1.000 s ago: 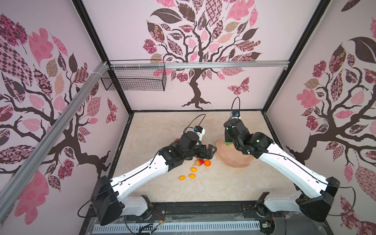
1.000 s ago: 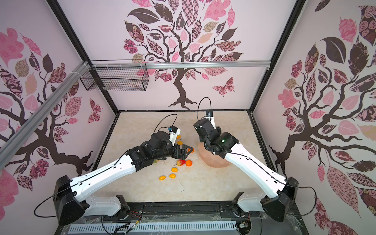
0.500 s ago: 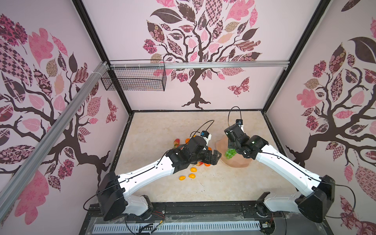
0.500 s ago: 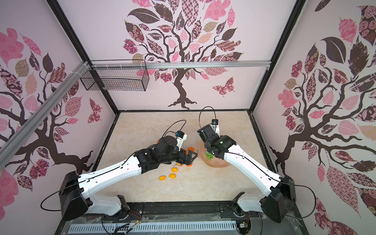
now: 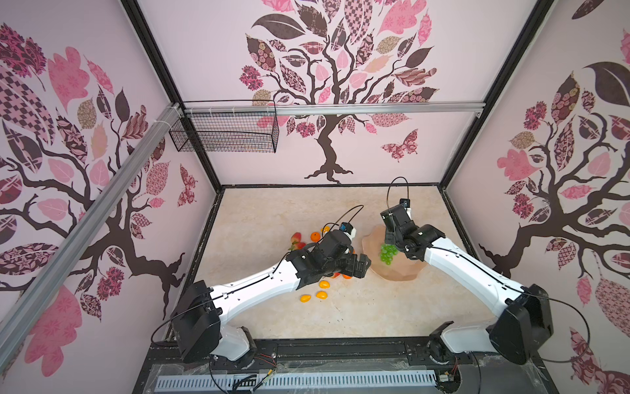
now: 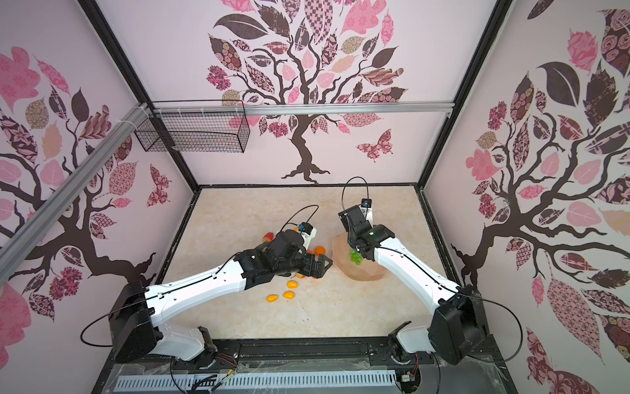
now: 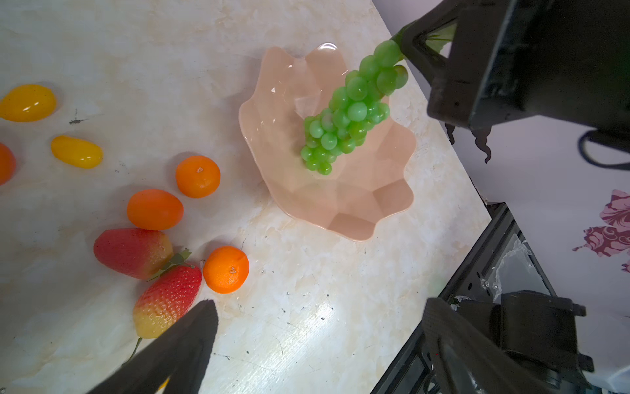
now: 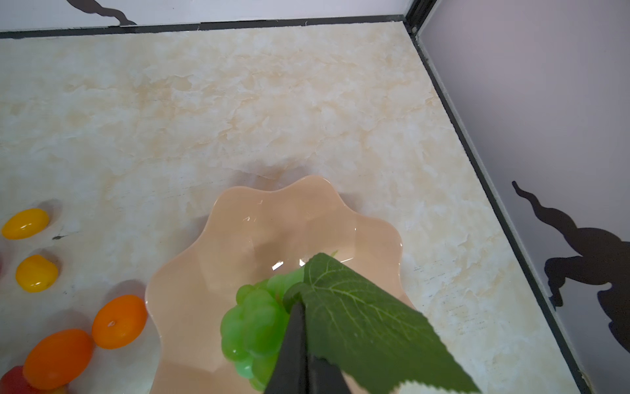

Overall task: Arrange fruit in a fruit bowl
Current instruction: Place the fruits in the fruit bowl.

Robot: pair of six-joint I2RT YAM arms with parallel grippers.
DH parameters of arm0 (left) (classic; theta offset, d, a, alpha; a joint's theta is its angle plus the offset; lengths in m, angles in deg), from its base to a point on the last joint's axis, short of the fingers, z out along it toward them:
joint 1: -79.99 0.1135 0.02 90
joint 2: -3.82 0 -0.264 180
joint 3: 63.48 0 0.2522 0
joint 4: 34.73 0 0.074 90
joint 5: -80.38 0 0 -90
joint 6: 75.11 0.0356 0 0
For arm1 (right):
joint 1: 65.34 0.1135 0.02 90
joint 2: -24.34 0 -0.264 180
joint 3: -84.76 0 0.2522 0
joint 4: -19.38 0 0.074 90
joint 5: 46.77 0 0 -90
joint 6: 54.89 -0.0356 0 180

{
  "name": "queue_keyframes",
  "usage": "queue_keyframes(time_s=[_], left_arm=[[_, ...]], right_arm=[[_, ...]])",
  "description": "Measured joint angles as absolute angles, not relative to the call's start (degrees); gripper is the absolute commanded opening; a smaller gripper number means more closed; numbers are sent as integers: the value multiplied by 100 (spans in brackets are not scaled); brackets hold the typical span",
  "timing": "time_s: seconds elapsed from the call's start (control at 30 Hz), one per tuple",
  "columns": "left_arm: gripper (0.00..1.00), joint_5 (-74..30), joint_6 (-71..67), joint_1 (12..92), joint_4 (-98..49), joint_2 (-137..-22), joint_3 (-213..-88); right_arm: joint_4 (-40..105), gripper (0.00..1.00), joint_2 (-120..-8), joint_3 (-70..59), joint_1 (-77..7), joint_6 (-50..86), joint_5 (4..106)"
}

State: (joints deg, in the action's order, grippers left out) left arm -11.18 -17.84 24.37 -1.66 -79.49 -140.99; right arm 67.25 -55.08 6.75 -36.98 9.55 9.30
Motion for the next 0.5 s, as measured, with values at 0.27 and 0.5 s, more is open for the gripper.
queue_keyframes(time_s=[0.27,0.5], left_arm=[[98,-941,-1793,2437,-78,-8032,-14256],[98,-709,-1795,2437,-32,-8391,-14685]], right_arm=[[6437,0,-6032,511,-4065,1143,1096],[6231,0,-6412,364,-4247,1287,1238]])
